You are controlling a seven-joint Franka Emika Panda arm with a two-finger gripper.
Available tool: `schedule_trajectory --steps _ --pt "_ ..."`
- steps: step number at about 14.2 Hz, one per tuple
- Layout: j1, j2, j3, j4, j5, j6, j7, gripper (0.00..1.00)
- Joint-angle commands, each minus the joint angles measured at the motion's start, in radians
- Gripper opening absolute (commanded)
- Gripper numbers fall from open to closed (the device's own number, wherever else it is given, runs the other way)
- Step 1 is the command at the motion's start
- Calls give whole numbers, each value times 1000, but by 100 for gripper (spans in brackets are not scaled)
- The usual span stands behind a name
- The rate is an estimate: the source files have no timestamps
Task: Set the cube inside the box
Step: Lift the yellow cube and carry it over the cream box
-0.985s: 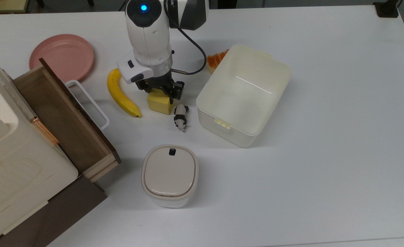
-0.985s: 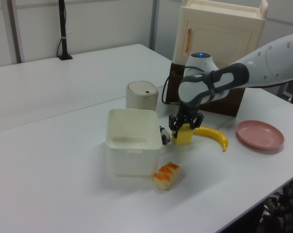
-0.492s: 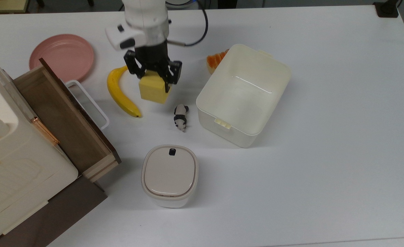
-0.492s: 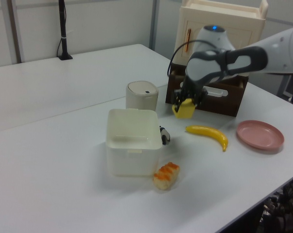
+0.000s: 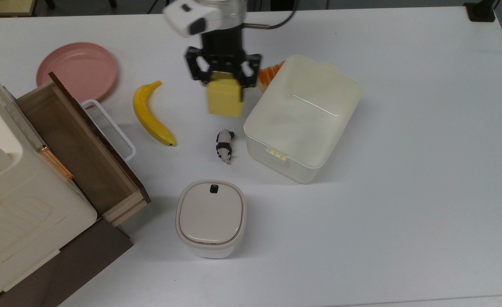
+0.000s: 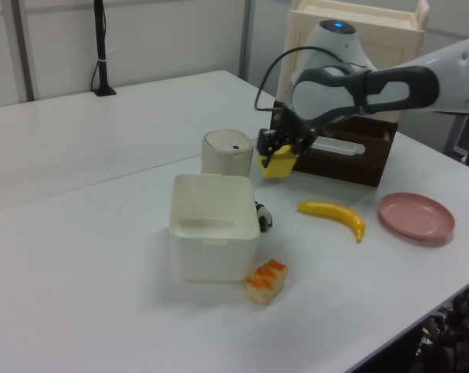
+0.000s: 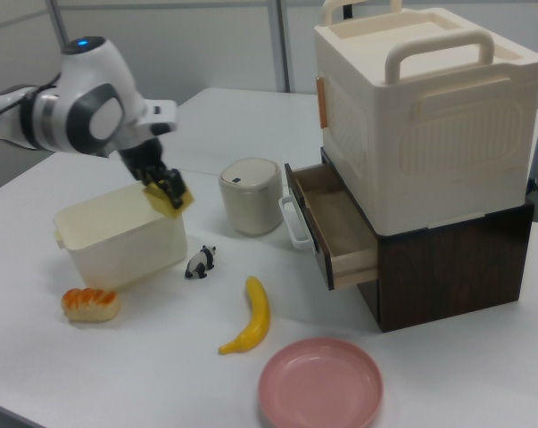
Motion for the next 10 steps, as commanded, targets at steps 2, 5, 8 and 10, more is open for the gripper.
schedule_trajectory --steps 2,5,8,10 --pt "83 -7 34 23 7 -10 105 36" --pt "112 -7 40 25 10 -11 115 45" --pt "115 -8 64 23 19 -22 151 100" --pt "116 -10 66 25 19 -48 158 100"
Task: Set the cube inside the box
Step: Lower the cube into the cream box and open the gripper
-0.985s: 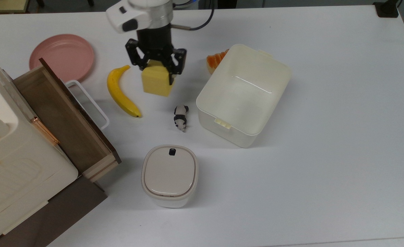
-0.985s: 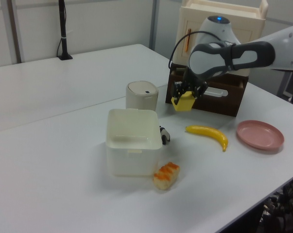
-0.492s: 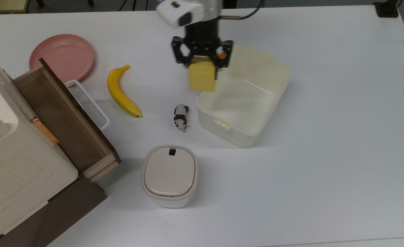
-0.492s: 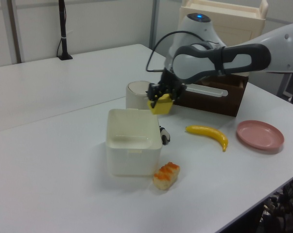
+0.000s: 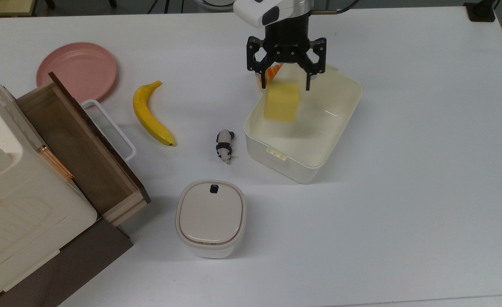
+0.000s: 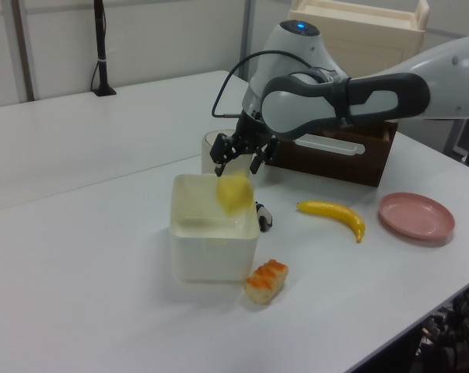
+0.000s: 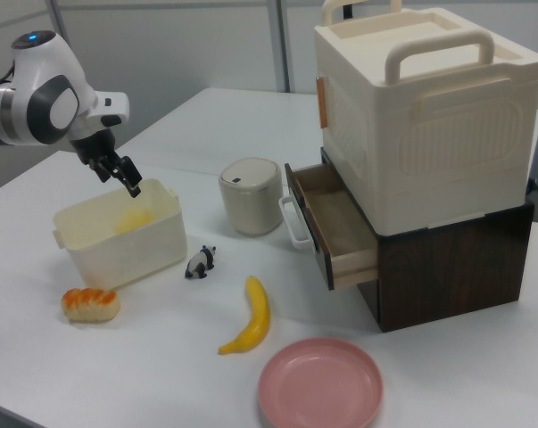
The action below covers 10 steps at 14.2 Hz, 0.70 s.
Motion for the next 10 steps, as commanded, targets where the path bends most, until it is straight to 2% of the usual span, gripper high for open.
schedule_trajectory --steps 1,8,10 --pt "8 -14 3 2 12 -55 29 100" --pt "-5 -57 3 24 -6 -190 17 100" --pt "-7 -81 -3 28 -55 -267 17 100"
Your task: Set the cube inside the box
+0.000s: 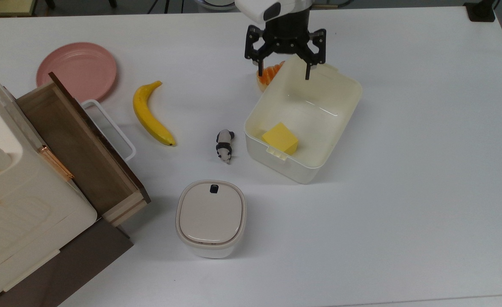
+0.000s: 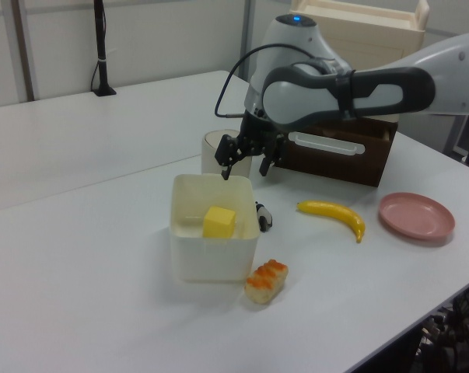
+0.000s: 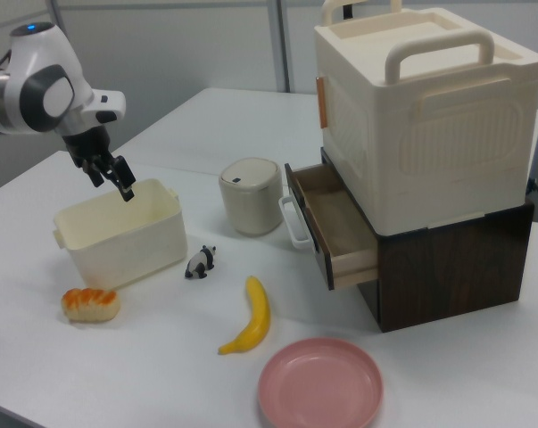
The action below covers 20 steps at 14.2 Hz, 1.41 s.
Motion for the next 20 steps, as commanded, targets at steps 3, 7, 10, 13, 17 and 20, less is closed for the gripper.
schedule_trajectory --steps 3,7,10,13,17,20 --pt "-5 -60 -34 53 -164 -235 9 100" --pt "-14 -62 -106 110 -158 -307 -63 100" --pt "-54 -65 -114 157 -78 -433 -219 100" --pt "-59 -67 -152 168 -33 -440 -303 100" --pt "-59 -74 -169 168 4 -441 -308 100" --pt "-57 -73 -169 168 3 -440 -327 100"
